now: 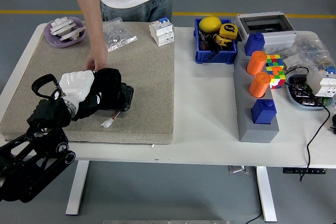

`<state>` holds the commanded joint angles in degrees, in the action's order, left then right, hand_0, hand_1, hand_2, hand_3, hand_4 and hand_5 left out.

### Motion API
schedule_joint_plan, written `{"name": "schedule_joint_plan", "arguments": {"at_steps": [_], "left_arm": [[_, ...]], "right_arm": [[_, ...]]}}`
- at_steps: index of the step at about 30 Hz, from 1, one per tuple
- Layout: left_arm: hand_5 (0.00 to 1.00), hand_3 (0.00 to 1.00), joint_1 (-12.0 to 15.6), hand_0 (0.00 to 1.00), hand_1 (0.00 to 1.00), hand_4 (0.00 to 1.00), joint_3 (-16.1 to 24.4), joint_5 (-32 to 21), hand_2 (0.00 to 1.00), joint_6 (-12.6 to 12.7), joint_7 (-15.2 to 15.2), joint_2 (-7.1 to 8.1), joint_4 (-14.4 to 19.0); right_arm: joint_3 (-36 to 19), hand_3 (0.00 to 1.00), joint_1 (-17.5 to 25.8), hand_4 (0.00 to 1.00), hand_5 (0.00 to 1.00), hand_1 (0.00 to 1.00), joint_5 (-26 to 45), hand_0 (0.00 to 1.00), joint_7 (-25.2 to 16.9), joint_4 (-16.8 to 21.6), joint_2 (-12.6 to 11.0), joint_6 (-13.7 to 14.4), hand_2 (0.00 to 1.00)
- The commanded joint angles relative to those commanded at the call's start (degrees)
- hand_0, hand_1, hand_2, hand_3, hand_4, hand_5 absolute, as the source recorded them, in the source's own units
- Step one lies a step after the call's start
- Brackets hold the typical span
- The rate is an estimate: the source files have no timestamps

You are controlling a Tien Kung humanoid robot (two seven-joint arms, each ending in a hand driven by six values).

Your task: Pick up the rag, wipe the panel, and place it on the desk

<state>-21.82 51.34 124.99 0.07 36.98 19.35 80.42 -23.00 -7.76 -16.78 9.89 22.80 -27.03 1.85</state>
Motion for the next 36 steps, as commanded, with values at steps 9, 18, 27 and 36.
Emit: {"name": "schedule_joint_plan", "arguments": {"at_steps": [9, 18, 27, 36], "left_arm": [[0.002, 0.543, 0.9, 0.245, 0.235, 0.275, 3.8, 0.1, 0.554, 0.0, 0.0, 0.39, -2.2], [0.002, 0.544, 1.7, 0.245, 0.235, 0.278, 7.0, 1.1, 0.554, -0.2, 0.0, 1.31, -3.8], [0.002, 0.548, 2.9, 0.244, 0.237, 0.299, 10.2, 2.2, 0.555, 0.0, 0.0, 2.24, -5.3], [0.002, 0.547, 4.0, 0.244, 0.236, 0.294, 14.1, 3.1, 0.554, 0.4, 0.0, 2.95, -7.4]], "right_arm": [[-0.1, 0.627, 0.0, 0.998, 0.612, 0.552, -0.1, 0.738, 0.0, 0.0, 0.0, 0.0, 0.663], [-0.3, 0.628, 0.1, 0.998, 0.612, 0.553, -0.2, 0.737, 0.0, 0.1, -0.2, 0.0, 0.663], [-0.4, 0.627, 0.3, 0.998, 0.613, 0.553, -0.3, 0.737, 0.1, 0.2, -0.3, 0.0, 0.663], [-0.7, 0.627, 0.5, 0.998, 0.613, 0.552, -0.7, 0.737, 0.1, 0.3, -0.3, 0.1, 0.663]]}}
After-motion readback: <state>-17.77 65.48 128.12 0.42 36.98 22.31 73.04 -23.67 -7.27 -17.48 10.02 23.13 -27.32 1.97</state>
